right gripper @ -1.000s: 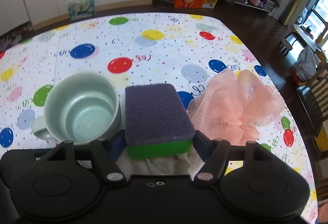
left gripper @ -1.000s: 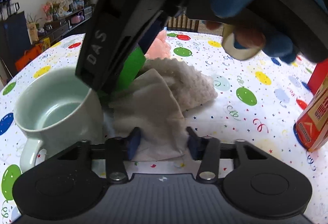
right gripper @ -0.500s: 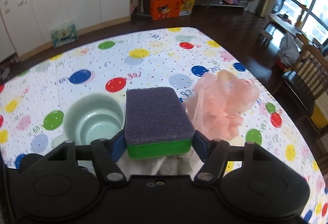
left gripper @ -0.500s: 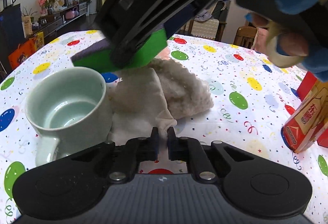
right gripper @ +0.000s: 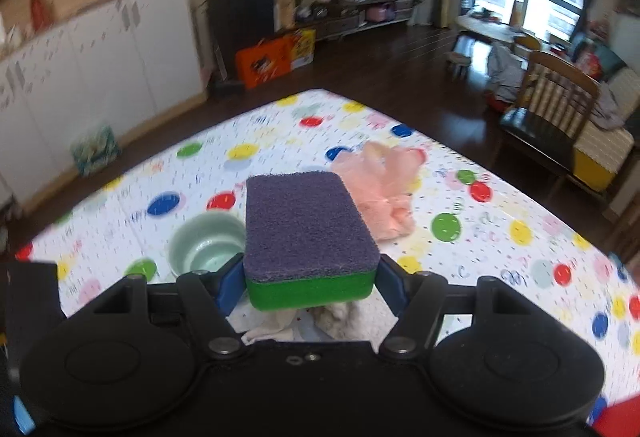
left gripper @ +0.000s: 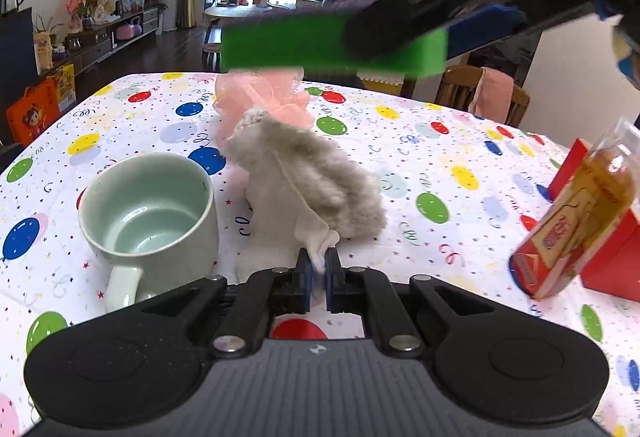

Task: Organize soft objects
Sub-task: 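Carry the white cloth and sponge with both grippers over the red box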

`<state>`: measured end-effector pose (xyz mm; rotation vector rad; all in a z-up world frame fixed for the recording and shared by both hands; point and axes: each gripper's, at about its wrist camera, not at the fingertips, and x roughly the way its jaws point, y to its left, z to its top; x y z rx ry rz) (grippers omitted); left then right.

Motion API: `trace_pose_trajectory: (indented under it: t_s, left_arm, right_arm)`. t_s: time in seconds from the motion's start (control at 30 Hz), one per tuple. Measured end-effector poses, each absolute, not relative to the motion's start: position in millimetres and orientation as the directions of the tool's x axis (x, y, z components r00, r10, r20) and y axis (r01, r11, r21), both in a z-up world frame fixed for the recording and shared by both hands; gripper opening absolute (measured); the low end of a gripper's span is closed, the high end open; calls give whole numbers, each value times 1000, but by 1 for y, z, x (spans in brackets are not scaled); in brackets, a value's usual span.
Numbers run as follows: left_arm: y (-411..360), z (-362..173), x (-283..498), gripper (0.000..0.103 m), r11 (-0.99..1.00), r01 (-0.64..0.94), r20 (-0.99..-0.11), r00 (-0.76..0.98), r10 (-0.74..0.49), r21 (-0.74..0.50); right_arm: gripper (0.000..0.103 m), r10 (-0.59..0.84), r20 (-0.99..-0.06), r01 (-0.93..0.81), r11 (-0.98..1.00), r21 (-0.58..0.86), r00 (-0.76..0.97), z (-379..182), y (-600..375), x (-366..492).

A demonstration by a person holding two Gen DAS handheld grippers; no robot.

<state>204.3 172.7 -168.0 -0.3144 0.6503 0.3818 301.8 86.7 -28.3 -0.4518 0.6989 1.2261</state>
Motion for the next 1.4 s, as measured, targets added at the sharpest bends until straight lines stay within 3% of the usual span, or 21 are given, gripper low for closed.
trace_pose_trajectory:
  t_s: [0.3,0.63,1.0,1.4]
  left_arm:
    - [158,-134,180,6,895,-395,-594,778,206,-207]
    - [130,-77,171,6,926,-293,-552,825,119,-238]
    - [69,-19,194,6,971,-125,-508,861,4,-204]
    - [-15,6,250,6,986,7,-518,850,-95,-168]
  right_arm:
    - [67,746,-616,-896,420,142,252,11,23,299]
    - [67,714,-576,-818,560,128,398,34,-53,279]
    - [67,645,-547,-689,707,160,534,31,-139,290]
    - [67,561,-527,-547,813,201,639,12,-254,325]
